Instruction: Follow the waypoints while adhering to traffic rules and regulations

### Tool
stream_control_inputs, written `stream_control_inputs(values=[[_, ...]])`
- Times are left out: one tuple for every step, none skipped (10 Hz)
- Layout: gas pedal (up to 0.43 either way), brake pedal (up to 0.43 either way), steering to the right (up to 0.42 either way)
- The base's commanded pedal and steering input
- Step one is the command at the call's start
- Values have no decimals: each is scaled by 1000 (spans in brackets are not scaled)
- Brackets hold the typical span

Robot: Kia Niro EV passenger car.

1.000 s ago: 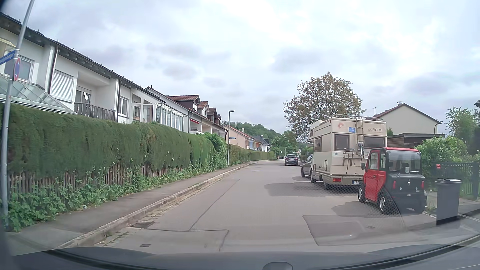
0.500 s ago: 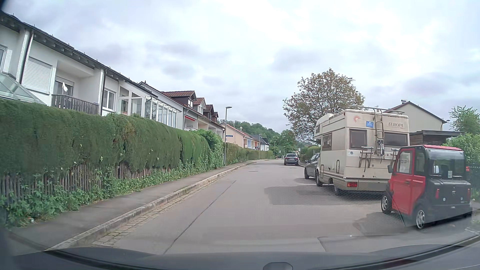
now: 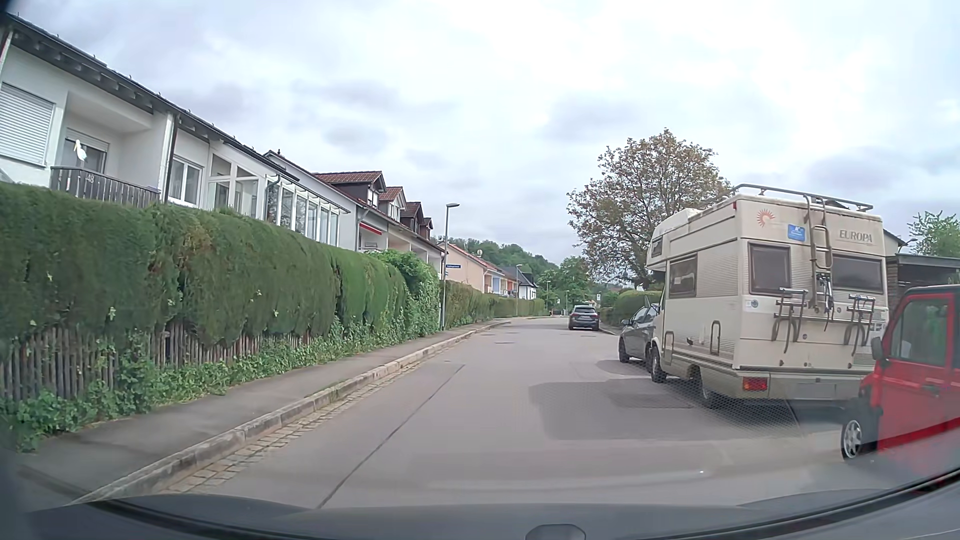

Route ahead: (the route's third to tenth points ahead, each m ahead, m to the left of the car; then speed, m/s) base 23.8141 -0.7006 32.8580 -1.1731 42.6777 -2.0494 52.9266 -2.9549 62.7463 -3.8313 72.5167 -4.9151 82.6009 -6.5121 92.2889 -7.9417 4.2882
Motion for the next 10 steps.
stream_control_inputs(values=[[118, 0, 15], [118, 0, 15], [118, 0, 14], [118, 0, 14], [118, 0, 14], [118, 0, 14], [118, 0, 12], [118, 0, 10], [110, 0, 8], [110, 0, 8]])
